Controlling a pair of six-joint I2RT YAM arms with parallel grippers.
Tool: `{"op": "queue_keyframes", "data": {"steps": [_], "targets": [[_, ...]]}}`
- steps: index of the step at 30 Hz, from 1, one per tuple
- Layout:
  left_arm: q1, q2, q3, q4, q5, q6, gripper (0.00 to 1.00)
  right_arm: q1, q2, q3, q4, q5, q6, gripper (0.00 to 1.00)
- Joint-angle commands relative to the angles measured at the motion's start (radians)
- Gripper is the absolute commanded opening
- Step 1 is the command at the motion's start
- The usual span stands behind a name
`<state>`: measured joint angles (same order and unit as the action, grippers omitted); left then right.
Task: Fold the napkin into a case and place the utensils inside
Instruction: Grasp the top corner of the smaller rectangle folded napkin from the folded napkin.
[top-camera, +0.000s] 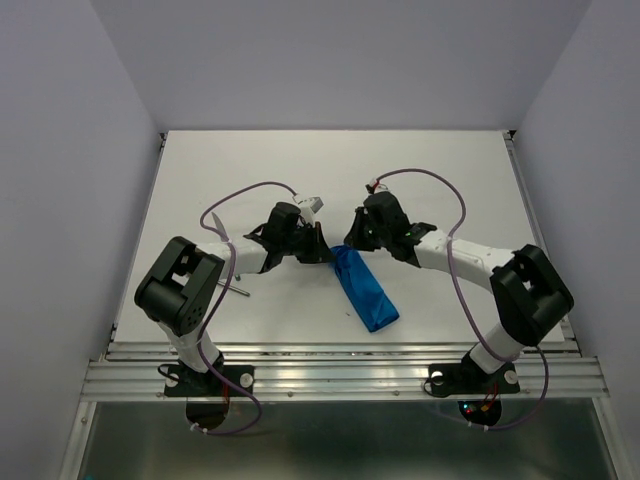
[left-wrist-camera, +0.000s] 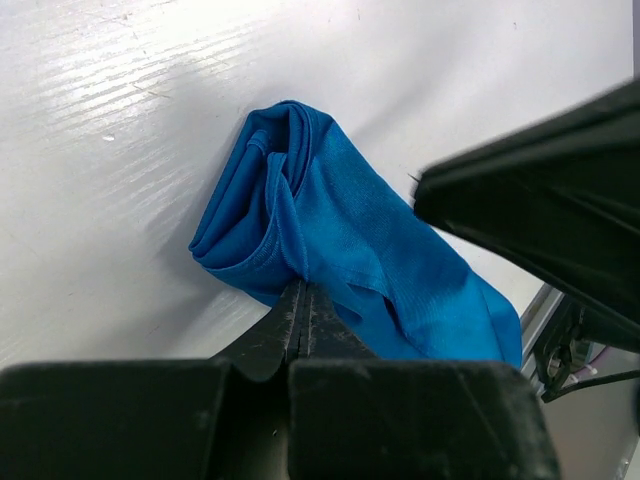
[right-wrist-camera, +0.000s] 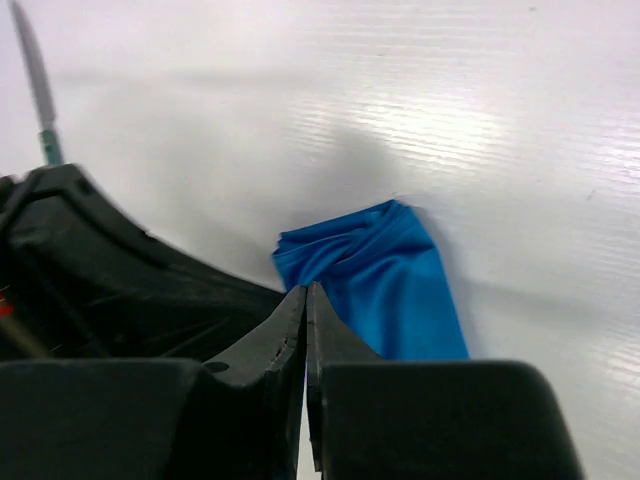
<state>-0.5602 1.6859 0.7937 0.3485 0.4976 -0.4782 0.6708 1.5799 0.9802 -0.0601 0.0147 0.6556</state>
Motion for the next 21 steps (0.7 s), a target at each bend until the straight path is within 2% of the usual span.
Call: {"op": "queue_keyframes", "data": {"steps": [1,3,8,10,13,16,17,21], "targets": [[0.008,-0.002,0.033,0.007,0.022,0.033,0.0,-0.005,0.071,0.009,0.039,-0.005,0.021,0.04],[0.017,0.008,0.032,0.01,0.027,0.041,0.0,-0.005,0.107,0.023,0.045,-0.007,0.029,0.01],[0.022,0.017,0.047,-0.023,0.039,0.065,0.01,-0.005,0.161,0.043,0.049,-0.068,0.035,0.01],[0.023,0.014,0.055,-0.04,0.032,0.073,0.09,-0.005,0.179,0.041,0.086,-0.093,0.036,0.01],[0.023,-0.008,0.055,-0.063,0.013,0.076,0.3,-0.005,0.204,0.041,0.103,-0.123,0.039,0.01],[0.025,-0.018,0.061,-0.081,-0.004,0.081,0.45,-0.005,0.215,0.032,0.121,-0.136,0.042,0.01],[0.025,-0.022,0.065,-0.091,-0.007,0.081,0.54,-0.005,0.219,0.029,0.126,-0.137,0.042,0.01],[0.025,-0.034,0.079,-0.109,-0.033,0.079,0.58,-0.005,0.216,0.017,0.138,-0.136,0.044,0.01]]}}
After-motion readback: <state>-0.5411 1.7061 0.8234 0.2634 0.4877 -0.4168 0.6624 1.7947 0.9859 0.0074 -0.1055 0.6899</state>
